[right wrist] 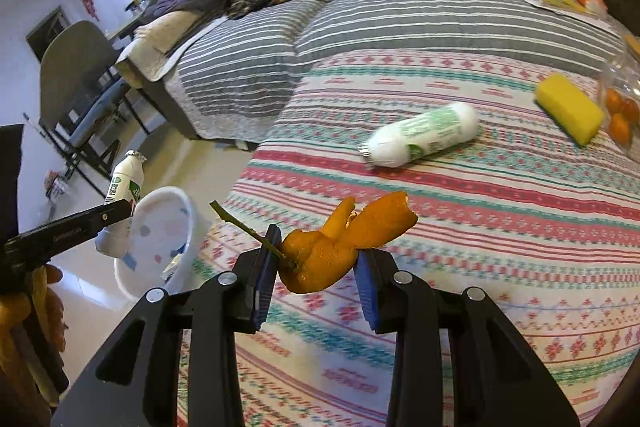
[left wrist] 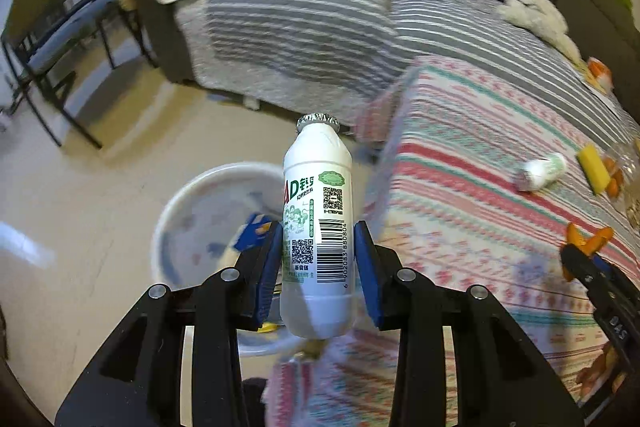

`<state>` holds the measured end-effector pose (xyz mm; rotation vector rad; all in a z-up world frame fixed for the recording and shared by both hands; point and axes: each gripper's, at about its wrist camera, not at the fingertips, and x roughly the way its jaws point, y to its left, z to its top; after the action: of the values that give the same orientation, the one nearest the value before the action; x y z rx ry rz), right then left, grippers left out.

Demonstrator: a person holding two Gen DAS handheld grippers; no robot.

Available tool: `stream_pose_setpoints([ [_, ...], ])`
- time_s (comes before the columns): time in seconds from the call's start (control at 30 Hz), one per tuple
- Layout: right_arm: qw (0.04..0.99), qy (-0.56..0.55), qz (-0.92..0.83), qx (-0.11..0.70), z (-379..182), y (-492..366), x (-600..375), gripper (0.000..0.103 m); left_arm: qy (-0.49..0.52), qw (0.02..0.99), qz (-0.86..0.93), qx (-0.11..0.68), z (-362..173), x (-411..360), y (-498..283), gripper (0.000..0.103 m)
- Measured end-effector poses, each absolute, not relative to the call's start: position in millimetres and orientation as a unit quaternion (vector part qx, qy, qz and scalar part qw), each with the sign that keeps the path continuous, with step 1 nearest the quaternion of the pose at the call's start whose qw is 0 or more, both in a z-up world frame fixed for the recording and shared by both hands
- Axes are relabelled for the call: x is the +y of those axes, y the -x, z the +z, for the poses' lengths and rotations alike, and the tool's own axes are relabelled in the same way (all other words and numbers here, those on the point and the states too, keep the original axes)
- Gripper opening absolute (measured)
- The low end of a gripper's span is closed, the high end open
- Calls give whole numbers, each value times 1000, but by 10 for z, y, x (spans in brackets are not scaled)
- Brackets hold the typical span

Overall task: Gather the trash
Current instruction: 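Carry the bottle to the bin and release with the left gripper while the right drops the peel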

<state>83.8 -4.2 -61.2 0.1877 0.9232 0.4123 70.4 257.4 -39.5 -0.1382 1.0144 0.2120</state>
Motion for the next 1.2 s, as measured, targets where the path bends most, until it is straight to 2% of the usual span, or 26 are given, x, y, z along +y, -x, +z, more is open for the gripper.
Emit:
stream_pose_setpoints([
  [0.27,864,-56,240,439,-589,-720,437,36,124,849,139,494,-394,3118,-608,37],
  [0.3,863,-48,246,439,-601,-700,521,36,131,852,141,487,-347,3156,-579,46],
  [0.37,858,-31,258,443,-641,-665,754,36,143,859,148,468,-226,3237,-502,57],
  [0.67,833,-17,311,458,-773,-679,1819,36,161,877,185,413,100,3563,-281,57],
  [0.77,829,-18,317,460,-769,-749,2152,40,160,880,199,401,156,3660,-243,57],
  [0.83,826,-22,319,465,-763,-815,2298,48,167,879,202,399,160,3727,-225,57],
  [0.9,829,-18,315,461,-730,-842,2388,69,172,876,206,401,136,3793,-212,57],
  [1.07,845,-10,287,451,-658,-879,2351,88,166,873,209,407,91,3837,-207,58],
  [1.2,854,-9,244,459,-676,-964,2159,89,160,874,207,408,87,3796,-203,63],
])
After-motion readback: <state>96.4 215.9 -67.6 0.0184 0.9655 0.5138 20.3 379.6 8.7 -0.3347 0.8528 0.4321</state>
